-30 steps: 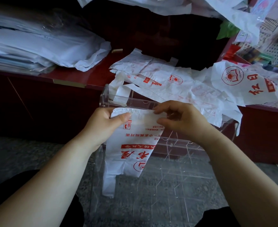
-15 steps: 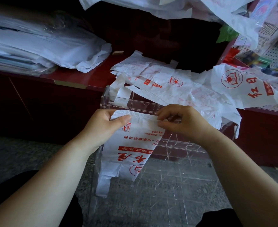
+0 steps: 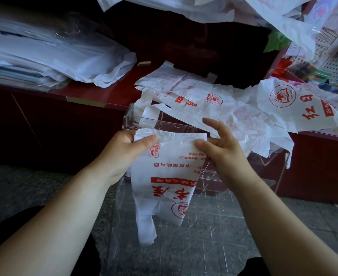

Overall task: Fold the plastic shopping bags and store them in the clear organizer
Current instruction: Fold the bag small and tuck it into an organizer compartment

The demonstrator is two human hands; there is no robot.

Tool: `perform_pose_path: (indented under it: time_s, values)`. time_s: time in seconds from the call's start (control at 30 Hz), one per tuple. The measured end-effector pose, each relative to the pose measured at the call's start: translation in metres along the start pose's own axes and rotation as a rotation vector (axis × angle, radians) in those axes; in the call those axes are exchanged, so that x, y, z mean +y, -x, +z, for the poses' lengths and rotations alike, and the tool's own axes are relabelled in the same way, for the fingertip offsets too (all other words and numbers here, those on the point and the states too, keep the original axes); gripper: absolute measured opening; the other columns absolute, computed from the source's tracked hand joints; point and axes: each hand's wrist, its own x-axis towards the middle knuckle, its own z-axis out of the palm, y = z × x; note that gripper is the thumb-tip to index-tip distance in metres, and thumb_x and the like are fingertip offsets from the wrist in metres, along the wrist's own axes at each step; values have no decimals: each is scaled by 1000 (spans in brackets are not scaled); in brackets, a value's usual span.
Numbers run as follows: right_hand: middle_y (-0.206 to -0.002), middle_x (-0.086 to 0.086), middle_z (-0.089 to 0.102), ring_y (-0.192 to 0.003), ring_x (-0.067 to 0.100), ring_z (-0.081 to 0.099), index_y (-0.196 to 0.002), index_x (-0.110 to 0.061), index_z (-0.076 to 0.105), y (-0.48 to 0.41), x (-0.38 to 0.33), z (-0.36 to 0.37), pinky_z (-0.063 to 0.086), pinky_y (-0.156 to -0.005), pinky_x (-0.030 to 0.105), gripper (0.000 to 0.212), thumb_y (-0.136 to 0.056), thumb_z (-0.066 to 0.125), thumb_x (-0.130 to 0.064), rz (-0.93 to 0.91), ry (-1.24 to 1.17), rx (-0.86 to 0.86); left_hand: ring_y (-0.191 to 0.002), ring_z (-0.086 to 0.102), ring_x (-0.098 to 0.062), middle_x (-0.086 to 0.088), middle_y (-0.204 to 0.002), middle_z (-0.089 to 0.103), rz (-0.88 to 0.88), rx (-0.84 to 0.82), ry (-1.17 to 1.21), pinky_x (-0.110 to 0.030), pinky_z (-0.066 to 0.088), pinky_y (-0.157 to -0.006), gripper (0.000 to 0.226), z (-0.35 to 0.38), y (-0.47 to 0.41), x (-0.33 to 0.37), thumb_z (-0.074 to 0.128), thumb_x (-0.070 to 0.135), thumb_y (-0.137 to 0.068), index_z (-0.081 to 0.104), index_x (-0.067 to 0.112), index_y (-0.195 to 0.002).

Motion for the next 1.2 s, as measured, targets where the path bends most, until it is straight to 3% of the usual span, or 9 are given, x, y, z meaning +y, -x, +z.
perform_pose_path:
  time_s: [0.1, 0.2, 0.33, 0.47, 0.63, 0.77, 0.97, 1.1, 1.2]
  values:
    - [-54, -6, 64, -53, 3, 60, -75, -17, 60, 0, 6, 7, 51, -54, 20, 19, -87, 53, -5, -29, -11, 89, -61, 67, -4, 8, -62, 70, -14, 1, -8, -15, 53, -57, 24, 1, 1, 0, 57, 18, -72, 74, 28, -59]
    - [-49, -8, 58, -48, 3, 53, -66, -14, 59, -2, 8, 8, 47, -48, 18, 24, -89, 53, -13, -49, -87, 210, -60, 66, -2, 9, -60, 70, -14, 39, -26, -13, 52, -57, 30, 0, -1, -2, 52, 5, -84, 71, 20, -66]
    - [-59, -7, 65, -58, 7, 61, -72, -17, 63, -3, 12, 8, 52, -57, 23, 14, -78, 55, -27, -4, -132, 55, -61, 66, -2, 8, -60, 70, -38, 54, 5, -13, 53, -60, 23, 3, -1, -2, 48, 6, -88, 65, 16, -75]
    - [-58, -6, 66, -57, 6, 62, -65, -15, 63, -2, 22, 6, 53, -57, 23, 15, -78, 62, -22, -18, -163, 28, -57, 66, -5, 3, -60, 70, -81, 82, 111, -16, 54, -57, 38, 1, -3, -1, 46, 10, -88, 72, 14, -60]
    - [-69, -3, 72, -69, 9, 68, -76, -8, 67, 8, 43, 9, 56, -68, 22, 19, -72, 56, -23, 130, -66, -200, -59, 67, -8, 3, -63, 70, -111, 116, 195, -20, 55, -57, 20, -4, -6, -1, 45, 16, -90, 61, 8, -81]
    - [-61, -2, 69, -59, 7, 64, -69, -6, 63, 13, 60, 10, 54, -62, 19, 22, -87, 52, -13, 170, -65, -55, -66, 69, -9, 3, -69, 72, -121, 181, 202, -24, 56, -62, 20, -13, -15, -7, 45, 19, -92, 63, 12, -86]
    - [-52, -3, 62, -45, 4, 58, -72, -12, 58, 7, 52, 4, 48, -42, 18, 25, -93, 46, -17, 189, -152, 145, -68, 70, -11, 1, -74, 73, -313, -22, 194, -28, 58, -60, 17, 3, -13, -25, 54, 21, -78, 64, 14, -89]
    - [-80, 3, 69, -74, 16, 68, -90, -15, 62, 6, 57, -4, 55, -69, 29, 24, -84, 54, -37, 202, -137, 10, -58, 67, -9, 3, -65, 71, -334, 52, 118, -26, 55, -56, 14, 15, -12, -35, 51, 12, -89, 64, 17, -86]
    - [-87, -4, 70, -83, 11, 65, -94, -17, 61, 12, 65, -3, 53, -78, 25, 18, -77, 66, -21, 202, 5, -168, -54, 66, -7, 3, -61, 70, -240, 151, 242, -20, 54, -50, 17, 10, -17, -31, 47, 10, -92, 62, 15, -85]
